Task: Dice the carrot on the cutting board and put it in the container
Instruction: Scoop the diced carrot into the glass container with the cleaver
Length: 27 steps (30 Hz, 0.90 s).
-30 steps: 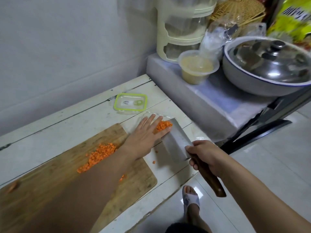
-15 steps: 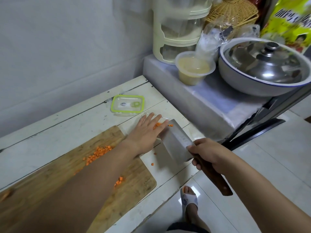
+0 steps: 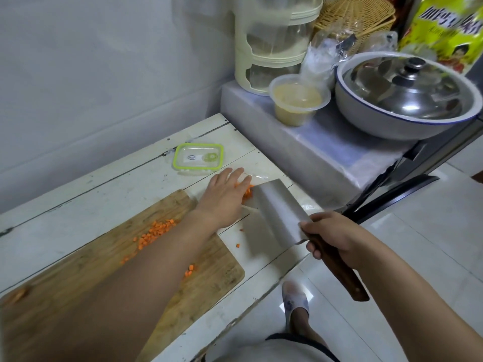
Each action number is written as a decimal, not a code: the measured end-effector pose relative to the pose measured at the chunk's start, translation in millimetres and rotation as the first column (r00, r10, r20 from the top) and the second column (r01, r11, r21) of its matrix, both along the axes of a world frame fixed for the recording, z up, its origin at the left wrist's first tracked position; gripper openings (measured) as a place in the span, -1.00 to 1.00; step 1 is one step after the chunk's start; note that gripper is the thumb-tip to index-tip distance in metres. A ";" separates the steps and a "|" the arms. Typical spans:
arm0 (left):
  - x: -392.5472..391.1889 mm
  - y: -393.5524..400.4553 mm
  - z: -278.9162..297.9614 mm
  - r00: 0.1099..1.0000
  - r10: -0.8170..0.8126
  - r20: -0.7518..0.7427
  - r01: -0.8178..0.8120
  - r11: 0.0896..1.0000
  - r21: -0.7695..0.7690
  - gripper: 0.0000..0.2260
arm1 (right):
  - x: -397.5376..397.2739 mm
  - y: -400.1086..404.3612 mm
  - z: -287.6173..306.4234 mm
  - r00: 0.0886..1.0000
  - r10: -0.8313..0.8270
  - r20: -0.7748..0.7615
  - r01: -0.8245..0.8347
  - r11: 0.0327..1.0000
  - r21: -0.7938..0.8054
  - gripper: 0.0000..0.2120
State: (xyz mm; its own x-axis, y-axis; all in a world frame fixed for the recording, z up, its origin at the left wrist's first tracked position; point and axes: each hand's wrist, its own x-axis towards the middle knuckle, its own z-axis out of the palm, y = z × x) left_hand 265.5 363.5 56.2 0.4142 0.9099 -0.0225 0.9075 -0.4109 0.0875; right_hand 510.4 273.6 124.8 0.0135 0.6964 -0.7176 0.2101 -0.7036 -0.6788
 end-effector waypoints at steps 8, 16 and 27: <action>-5.2 -73.7 -47.1 0.972 0.191 0.133 -0.152 0.954 -0.258 -0.71 | 6.3 -16.9 -26.3 0.982 -0.098 -0.164 0.107 0.993 0.048 -0.86; 11.4 -60.9 -43.0 0.954 0.289 0.082 -0.270 0.944 -0.192 -0.87 | 14.1 -16.4 -27.3 0.972 -0.124 -0.197 0.143 0.986 0.086 -0.93; -0.5 -18.0 -13.7 0.891 0.317 0.324 -0.290 0.948 -0.132 -0.74 | 19.5 -14.5 -27.9 0.964 -0.150 -0.220 0.170 0.983 0.076 -0.91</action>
State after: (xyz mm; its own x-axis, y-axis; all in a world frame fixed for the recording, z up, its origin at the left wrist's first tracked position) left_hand 265.0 345.5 42.5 0.1134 0.9935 -0.0069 0.8971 -0.0994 0.4304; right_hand 530.0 259.1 96.9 -0.0153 0.7612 -0.6483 -0.0560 -0.6480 -0.7596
